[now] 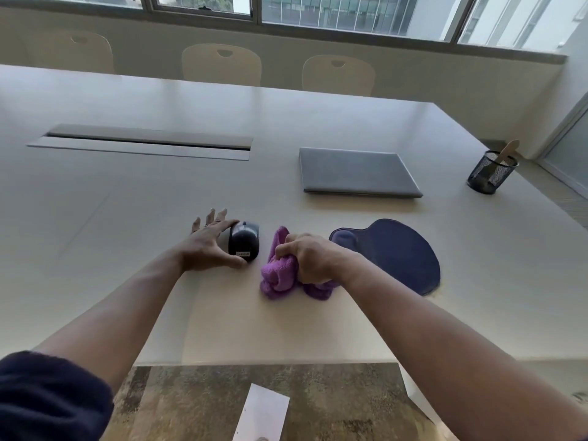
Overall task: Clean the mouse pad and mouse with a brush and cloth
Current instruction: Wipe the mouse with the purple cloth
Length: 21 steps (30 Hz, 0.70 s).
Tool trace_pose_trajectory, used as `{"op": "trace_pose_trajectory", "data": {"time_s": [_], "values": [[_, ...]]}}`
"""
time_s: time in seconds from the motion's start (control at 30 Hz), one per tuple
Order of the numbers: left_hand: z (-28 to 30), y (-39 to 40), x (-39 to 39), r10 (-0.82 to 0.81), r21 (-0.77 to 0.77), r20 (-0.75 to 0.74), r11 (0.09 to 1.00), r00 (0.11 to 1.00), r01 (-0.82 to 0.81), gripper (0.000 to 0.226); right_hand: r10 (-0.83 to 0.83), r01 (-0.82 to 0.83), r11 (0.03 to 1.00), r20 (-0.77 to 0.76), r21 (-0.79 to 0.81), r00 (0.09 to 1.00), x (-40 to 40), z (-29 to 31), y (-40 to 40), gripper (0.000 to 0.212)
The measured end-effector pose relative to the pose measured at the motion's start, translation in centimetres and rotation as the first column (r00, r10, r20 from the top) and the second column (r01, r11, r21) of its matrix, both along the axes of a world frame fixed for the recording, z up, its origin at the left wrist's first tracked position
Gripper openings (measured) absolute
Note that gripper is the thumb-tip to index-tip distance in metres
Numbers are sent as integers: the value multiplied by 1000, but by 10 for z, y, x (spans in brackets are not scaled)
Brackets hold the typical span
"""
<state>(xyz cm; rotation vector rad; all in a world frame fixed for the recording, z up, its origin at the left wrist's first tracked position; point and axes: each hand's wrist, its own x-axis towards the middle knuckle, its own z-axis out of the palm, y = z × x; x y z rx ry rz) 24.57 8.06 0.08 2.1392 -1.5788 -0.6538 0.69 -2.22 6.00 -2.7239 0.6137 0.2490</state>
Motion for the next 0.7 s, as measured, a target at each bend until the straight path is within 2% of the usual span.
{"op": "trace_pose_trajectory", "data": {"time_s": [0.13, 0.27, 0.33, 0.47, 0.7], "values": [[2, 3, -3, 24, 51, 4, 998, 1000, -24, 136, -4, 13, 996, -115, 85, 993, -9, 13, 1, 44], [1, 15, -17, 26, -14, -2, 1000, 1000, -26, 134, -120, 118, 993, 123, 24, 985, -2, 20, -4, 46], [-4, 26, -31, 52, -55, 18, 997, 998, -51, 129, -148, 151, 989, 184, -1, 972, 0, 15, -1, 49], [-13, 46, -60, 125, -139, 183, 985, 975, -100, 125, -136, 144, 989, 141, -46, 981, -6, -4, 8, 49], [-15, 63, -94, 223, -151, 395, 973, 892, -176, 103, 4, -5, 999, 28, 39, 1000, -35, -1, 12, 46]]}}
